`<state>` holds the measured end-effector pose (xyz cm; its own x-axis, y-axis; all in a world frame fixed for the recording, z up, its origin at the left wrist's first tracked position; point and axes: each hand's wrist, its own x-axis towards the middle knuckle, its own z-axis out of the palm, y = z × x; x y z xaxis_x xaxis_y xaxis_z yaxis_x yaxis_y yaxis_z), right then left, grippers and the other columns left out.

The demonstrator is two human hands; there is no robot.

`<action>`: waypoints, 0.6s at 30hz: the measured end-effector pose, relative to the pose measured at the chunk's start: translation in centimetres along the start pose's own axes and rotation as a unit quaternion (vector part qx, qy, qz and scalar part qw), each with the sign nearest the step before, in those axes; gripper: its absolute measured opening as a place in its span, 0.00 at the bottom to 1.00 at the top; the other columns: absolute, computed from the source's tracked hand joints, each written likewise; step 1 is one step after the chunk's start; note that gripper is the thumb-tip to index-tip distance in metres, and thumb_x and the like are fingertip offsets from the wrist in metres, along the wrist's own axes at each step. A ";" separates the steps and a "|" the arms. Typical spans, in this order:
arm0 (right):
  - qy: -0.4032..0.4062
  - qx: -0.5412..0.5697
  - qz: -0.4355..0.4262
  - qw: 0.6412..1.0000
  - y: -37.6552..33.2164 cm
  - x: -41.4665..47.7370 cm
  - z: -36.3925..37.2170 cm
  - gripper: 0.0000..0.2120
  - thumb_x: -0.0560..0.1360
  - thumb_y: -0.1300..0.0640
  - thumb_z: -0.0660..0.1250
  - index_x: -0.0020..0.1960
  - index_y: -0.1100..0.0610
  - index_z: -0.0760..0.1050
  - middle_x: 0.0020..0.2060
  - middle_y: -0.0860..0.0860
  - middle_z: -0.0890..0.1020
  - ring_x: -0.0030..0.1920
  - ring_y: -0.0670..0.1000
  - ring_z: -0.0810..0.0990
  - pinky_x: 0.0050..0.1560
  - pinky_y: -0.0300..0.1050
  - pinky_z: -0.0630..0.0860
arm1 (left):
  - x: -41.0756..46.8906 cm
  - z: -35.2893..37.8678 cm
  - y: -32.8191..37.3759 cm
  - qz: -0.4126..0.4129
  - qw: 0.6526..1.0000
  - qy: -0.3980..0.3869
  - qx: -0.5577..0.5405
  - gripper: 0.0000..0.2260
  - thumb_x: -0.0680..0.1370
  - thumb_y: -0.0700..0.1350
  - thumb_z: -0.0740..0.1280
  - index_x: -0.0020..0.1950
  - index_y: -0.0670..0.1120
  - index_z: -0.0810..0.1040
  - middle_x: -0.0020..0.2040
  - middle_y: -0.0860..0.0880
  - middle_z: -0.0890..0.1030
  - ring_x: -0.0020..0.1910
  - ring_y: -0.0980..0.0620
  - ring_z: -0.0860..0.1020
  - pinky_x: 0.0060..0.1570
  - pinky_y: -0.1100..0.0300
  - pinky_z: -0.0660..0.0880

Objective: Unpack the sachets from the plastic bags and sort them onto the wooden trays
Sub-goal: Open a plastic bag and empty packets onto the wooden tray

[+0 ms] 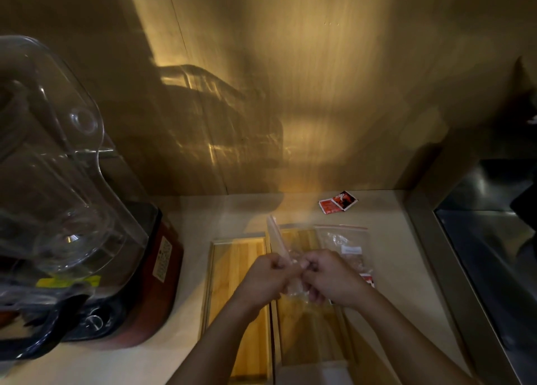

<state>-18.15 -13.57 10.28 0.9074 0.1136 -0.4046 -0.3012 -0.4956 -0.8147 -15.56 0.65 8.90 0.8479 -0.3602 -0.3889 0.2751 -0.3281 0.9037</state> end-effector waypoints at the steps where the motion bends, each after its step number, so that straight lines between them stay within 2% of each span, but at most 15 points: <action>1: -0.005 0.009 0.001 1.000 0.0 0.0 0.1 0.12 0.76 0.61 0.60 0.35 0.50 0.71 0.29 0.50 0.77 0.24 0.43 0.75 0.27 0.38 0.73 | -0.3 0.0 -0.1 -0.008 1.000 -0.021 0.007 0.11 0.75 0.49 0.67 0.35 0.46 0.73 0.29 0.52 0.75 0.28 0.57 0.72 0.26 0.68 0.68; 4: -0.018 0.057 0.003 0.998 0.0 0.1 0.1 0.12 0.75 0.63 0.63 0.34 0.53 0.73 0.26 0.51 0.77 0.22 0.44 0.75 0.24 0.38 0.73 | -0.6 -0.4 -0.4 -0.004 0.999 -0.029 -0.022 0.10 0.78 0.41 0.62 0.36 0.43 0.73 0.30 0.48 0.74 0.30 0.54 0.72 0.28 0.67 0.68; 6: -0.020 0.075 -0.009 0.997 0.0 0.1 0.0 0.09 0.74 0.63 0.64 0.36 0.57 0.74 0.24 0.50 0.76 0.21 0.45 0.74 0.23 0.37 0.72 | -0.8 -0.7 -0.5 0.004 0.999 -0.030 -0.029 0.10 0.78 0.40 0.61 0.37 0.42 0.74 0.30 0.48 0.75 0.30 0.55 0.72 0.29 0.67 0.70; 8: -0.015 0.063 -0.018 0.998 -0.1 0.1 -0.1 0.06 0.74 0.61 0.65 0.38 0.60 0.75 0.23 0.48 0.75 0.21 0.43 0.72 0.23 0.37 0.70 | -0.9 -0.7 -0.6 0.010 0.999 -0.036 -0.030 0.10 0.78 0.40 0.61 0.37 0.42 0.74 0.30 0.48 0.75 0.29 0.57 0.73 0.31 0.66 0.71; 10: 0.000 0.028 -0.027 0.999 -0.1 0.3 -0.1 0.05 0.72 0.60 0.66 0.37 0.58 0.75 0.24 0.47 0.73 0.23 0.42 0.71 0.28 0.40 0.69 | -0.9 -0.6 -0.7 0.020 0.999 -0.033 -0.019 0.11 0.78 0.38 0.61 0.36 0.43 0.75 0.30 0.48 0.76 0.29 0.57 0.73 0.34 0.63 0.72; 13: 0.023 -0.028 -0.037 0.999 -0.5 0.4 0.3 0.11 0.70 0.61 0.67 0.31 0.52 0.70 0.26 0.46 0.71 0.31 0.46 0.73 0.39 0.47 0.74 | -0.6 -0.7 -1.0 0.034 0.999 -0.014 0.031 0.13 0.75 0.38 0.63 0.32 0.48 0.74 0.29 0.50 0.76 0.29 0.56 0.73 0.37 0.56 0.73; 15: 0.049 -0.068 -0.033 0.996 -0.5 0.3 0.3 0.13 0.70 0.58 0.68 0.30 0.50 0.67 0.27 0.46 0.70 0.31 0.46 0.71 0.37 0.45 0.72 | -0.6 -0.7 -1.0 0.042 0.996 0.020 0.082 0.10 0.72 0.41 0.65 0.30 0.48 0.73 0.29 0.50 0.74 0.30 0.54 0.72 0.37 0.54 0.71; 18: 0.078 -0.158 -0.033 0.984 -0.5 0.1 0.1 0.14 0.71 0.53 0.66 0.30 0.49 0.64 0.27 0.46 0.70 0.30 0.45 0.69 0.33 0.41 0.66 | -1.0 -0.2 -0.8 0.041 0.976 0.070 0.200 0.11 0.72 0.44 0.66 0.30 0.49 0.69 0.31 0.50 0.71 0.30 0.53 0.69 0.34 0.57 0.68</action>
<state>-17.93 -13.20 10.55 0.9632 0.0324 -0.2668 -0.1572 -0.7372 -0.6572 -16.58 1.48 8.59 0.9211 -0.2864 -0.2637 0.0272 -0.6284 0.7774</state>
